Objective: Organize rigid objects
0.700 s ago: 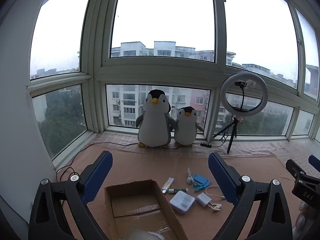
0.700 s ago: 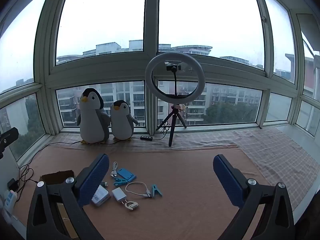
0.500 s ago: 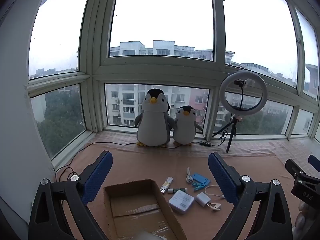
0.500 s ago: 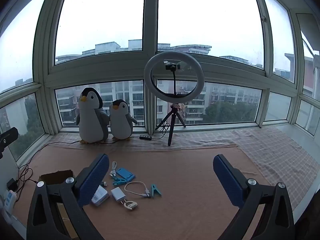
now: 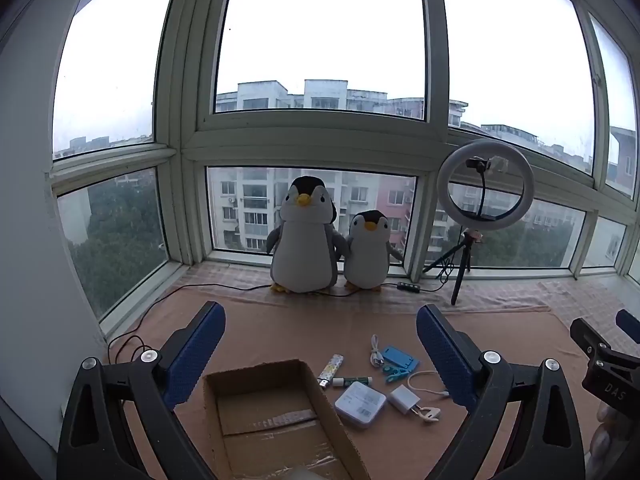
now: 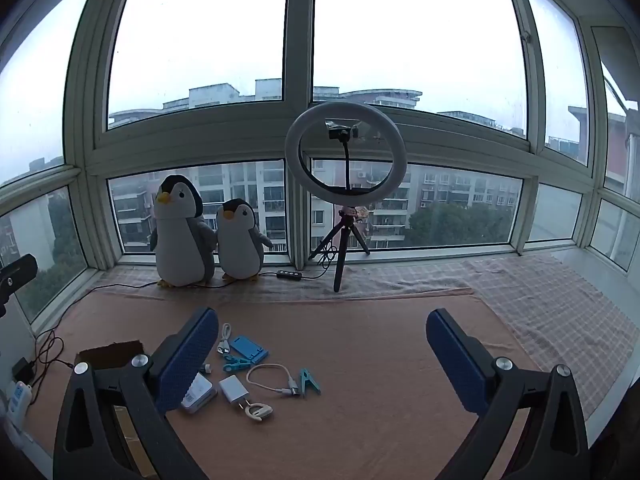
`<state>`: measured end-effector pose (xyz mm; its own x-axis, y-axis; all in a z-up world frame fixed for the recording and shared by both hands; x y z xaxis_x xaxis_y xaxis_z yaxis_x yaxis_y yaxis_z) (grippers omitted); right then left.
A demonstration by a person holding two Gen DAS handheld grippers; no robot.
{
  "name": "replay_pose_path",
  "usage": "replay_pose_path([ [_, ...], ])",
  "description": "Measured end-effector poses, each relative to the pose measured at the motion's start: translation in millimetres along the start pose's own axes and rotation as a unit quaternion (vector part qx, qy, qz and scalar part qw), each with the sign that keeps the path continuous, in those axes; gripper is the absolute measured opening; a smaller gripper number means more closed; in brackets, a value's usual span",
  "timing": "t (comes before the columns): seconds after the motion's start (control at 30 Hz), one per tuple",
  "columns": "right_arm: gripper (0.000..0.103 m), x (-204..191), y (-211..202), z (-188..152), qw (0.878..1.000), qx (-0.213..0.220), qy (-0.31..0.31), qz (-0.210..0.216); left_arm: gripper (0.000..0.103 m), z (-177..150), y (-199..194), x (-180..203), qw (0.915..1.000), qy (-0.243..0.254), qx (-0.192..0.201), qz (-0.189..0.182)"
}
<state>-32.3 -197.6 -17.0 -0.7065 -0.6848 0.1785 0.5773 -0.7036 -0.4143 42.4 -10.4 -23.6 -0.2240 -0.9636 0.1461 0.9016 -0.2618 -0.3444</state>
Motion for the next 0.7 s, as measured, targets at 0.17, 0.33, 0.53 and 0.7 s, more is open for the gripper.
replay_pose_path([
  [0.17, 0.103, -2, 0, 0, 1.000, 0.000, 0.000, 0.000, 0.098, 1, 2, 2, 1.0000, 0.003, -0.002, -0.001],
  [0.33, 0.103, -7, 2, 1, 1.000, 0.002, -0.004, 0.001, 0.098, 2, 3, 0, 1.0000, 0.001, -0.003, 0.000],
  [0.53, 0.103, -13, 1, -2, 1.000, 0.001, -0.005, 0.004, 0.098, -3, 3, -4, 1.0000, -0.003, -0.007, -0.001],
  [0.7, 0.103, -12, 0, -2, 1.000, 0.000, -0.004, 0.001, 0.098, -6, 5, -2, 0.9999, -0.001, -0.013, -0.003],
])
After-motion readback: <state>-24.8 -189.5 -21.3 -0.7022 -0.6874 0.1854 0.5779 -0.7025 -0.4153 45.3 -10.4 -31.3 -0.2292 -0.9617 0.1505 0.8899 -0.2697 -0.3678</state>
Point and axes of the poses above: each gripper's, at about its wrist camera, not at the fingertips, and y roughly the way its jaws point, x to its right, z to its top, the point moved 4 cm from there along y, roughly the way its jaws point, and after that the axes turned 15 degrees about -z, right-handed, at the moved point
